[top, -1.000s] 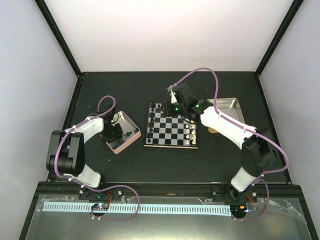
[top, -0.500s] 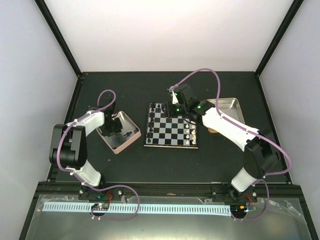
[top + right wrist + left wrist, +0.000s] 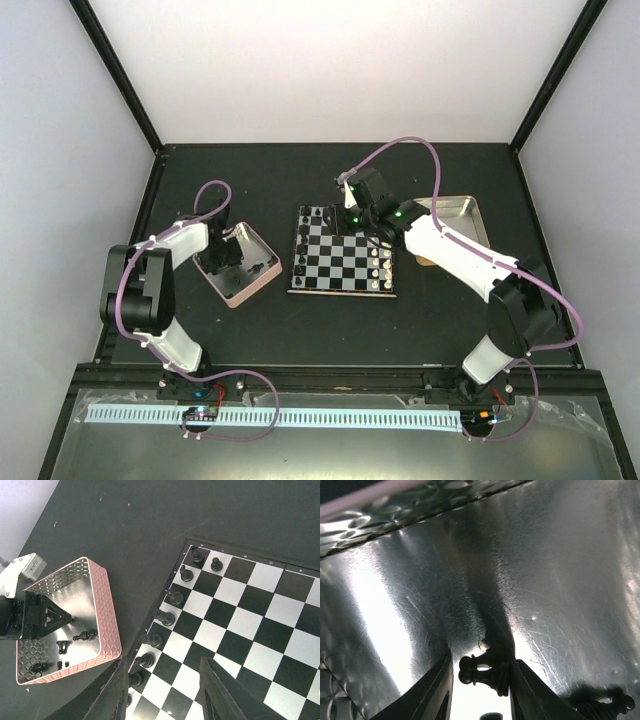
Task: Set up the chess pieces on the board
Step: Pick up the chess piece from the storage box.
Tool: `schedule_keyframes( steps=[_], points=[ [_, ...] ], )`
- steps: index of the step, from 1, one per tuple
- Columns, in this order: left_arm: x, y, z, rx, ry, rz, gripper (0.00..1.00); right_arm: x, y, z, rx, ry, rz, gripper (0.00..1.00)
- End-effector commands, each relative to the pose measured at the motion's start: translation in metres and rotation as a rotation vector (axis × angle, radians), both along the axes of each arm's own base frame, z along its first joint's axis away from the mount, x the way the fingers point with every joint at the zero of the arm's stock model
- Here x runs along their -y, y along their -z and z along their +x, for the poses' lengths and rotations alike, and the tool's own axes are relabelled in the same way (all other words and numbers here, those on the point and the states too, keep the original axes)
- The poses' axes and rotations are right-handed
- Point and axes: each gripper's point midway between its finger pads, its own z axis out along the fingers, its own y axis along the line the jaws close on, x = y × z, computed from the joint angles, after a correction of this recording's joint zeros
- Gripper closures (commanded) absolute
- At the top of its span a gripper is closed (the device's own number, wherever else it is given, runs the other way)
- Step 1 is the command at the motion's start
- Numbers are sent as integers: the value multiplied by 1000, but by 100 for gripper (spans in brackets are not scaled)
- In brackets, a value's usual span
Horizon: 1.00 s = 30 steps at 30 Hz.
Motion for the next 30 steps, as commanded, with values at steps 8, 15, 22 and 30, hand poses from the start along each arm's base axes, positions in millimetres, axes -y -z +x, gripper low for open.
schedule_keyframes(
  steps=[8,15,22,30],
  points=[
    [-3,-18,4,54,-77,-29,60,4,-8,-6,10,-6,13,60],
    [1,-26,-1,112,-134,-76,61,5,-8,-7,8,-5,16,60],
    [5,-19,-5,121,-309,-154,65,17,-9,-17,8,13,10,61],
    [-8,-26,3,156,-503,-136,61,40,-9,-42,13,46,37,61]
  ],
)
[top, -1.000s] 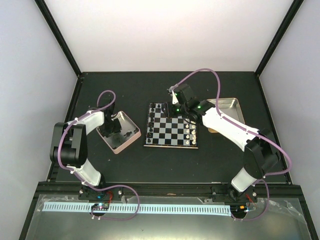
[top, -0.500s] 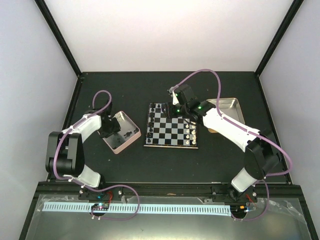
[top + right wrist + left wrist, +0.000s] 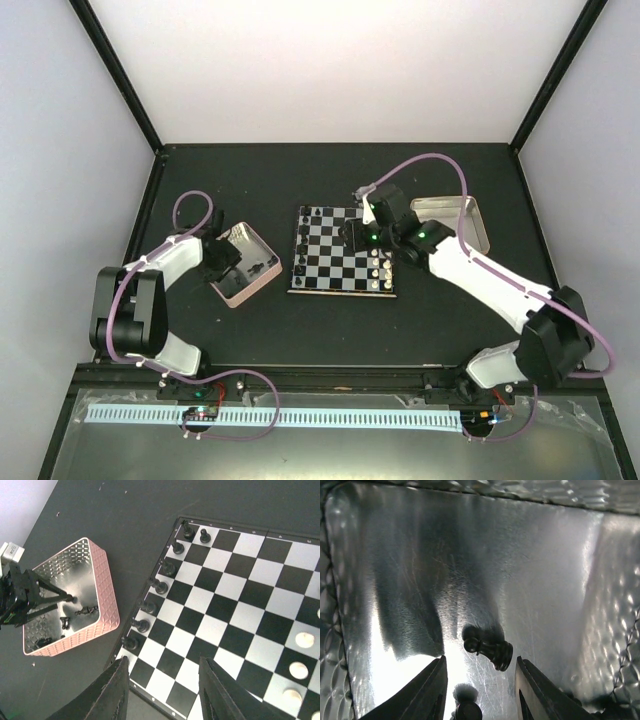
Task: Set up the chess pieces on the board
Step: Pick up the chess piece from the storage box.
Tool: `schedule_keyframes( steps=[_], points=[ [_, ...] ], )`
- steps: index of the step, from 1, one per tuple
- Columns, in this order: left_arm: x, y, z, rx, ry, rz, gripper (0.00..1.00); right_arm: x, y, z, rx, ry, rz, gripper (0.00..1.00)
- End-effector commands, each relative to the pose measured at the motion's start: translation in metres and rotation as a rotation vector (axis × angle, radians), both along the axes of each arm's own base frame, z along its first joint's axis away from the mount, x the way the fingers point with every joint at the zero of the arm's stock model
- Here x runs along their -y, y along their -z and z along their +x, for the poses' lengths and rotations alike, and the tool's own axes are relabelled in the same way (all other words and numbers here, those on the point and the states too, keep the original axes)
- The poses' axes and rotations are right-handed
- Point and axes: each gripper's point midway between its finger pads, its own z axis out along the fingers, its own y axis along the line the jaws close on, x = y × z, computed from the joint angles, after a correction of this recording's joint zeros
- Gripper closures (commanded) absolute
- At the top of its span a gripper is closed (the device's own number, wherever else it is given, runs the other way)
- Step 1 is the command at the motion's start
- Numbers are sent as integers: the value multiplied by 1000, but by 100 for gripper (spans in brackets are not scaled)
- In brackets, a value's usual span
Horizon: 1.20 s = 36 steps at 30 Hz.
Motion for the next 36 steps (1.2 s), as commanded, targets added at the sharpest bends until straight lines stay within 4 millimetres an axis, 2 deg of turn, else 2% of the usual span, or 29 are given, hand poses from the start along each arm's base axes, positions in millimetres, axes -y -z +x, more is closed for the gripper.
schedule_keyframes(
  steps=[1,6,11,17,21,27,32,36],
  points=[
    [-9,-17,15,62,-140,-2,60,12,-8,-9,20,34,31,61],
    [-6,-16,17,58,-193,-44,59,13,-8,-13,29,16,29,61],
    [-6,-10,7,26,-289,-76,62,10,-9,-13,36,-19,8,61],
    [-7,-12,12,41,-335,-81,59,6,-11,-14,24,-50,2,62],
    [-9,-6,11,2,-349,-69,58,4,-9,-18,9,-67,9,62],
    [-4,5,6,-45,-366,-88,63,8,-10,-18,18,-59,2,63],
    [-3,6,12,-69,-359,-85,64,10,-10,-16,29,-46,-9,63],
    [-5,5,14,-74,-350,-71,71,12,-10,-16,31,-42,-17,63]
  ],
)
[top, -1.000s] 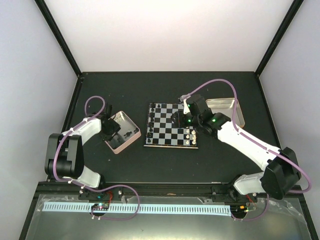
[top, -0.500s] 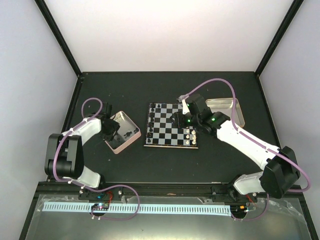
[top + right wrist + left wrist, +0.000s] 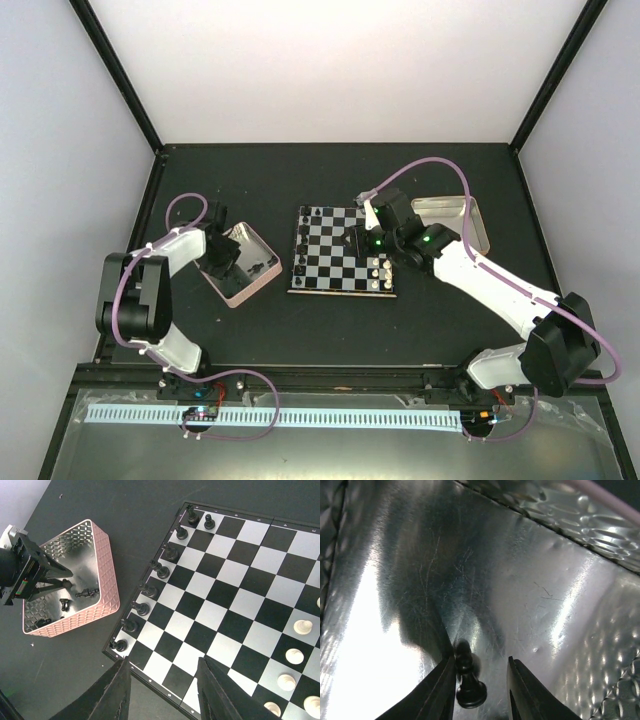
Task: Set up the chess pieces on the board
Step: Pick up the chess piece from the storage box.
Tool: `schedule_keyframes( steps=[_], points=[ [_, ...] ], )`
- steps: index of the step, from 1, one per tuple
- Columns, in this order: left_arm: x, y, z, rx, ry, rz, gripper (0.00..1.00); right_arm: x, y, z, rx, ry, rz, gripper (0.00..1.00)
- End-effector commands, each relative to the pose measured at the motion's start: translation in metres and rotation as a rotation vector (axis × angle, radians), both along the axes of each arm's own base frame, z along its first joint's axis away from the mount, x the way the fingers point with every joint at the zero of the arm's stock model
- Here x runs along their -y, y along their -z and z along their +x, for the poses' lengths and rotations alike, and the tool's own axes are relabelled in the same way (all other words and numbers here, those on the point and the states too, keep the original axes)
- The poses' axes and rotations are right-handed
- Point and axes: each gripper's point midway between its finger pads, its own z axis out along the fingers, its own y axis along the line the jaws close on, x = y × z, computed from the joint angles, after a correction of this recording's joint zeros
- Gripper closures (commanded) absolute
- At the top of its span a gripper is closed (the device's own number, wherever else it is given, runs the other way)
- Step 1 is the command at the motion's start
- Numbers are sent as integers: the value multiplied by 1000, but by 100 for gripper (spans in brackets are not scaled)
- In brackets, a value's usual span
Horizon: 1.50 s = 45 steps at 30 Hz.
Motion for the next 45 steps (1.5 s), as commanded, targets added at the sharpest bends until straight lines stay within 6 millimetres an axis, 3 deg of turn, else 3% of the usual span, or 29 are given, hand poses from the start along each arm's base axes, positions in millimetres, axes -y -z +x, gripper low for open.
schedule_keyframes(
  steps=[1,7,11,16,24,34,39,44,45],
  points=[
    [-3,-4,3,-18,-9,5,73,3,-11,4,35,9,-2,63],
    [1,-4,0,-26,14,-5,78,3,-13,5,39,12,2,63],
    [4,-1,-3,-38,34,-13,72,4,-12,4,37,16,3,63],
    [9,-1,-2,-32,49,-39,72,5,-12,4,40,23,2,63],
    [10,2,-2,-32,68,-38,87,6,-15,5,48,31,8,63],
    [21,-36,18,131,364,102,87,-5,-32,-7,39,-23,113,62],
    [61,-64,22,306,657,115,87,-12,-41,-10,28,-62,202,60],
    [116,-113,15,544,966,142,86,-13,-50,-11,-8,-86,314,56],
    [127,-132,11,630,1027,138,85,-15,-53,-12,-17,-101,339,55]
  ],
)
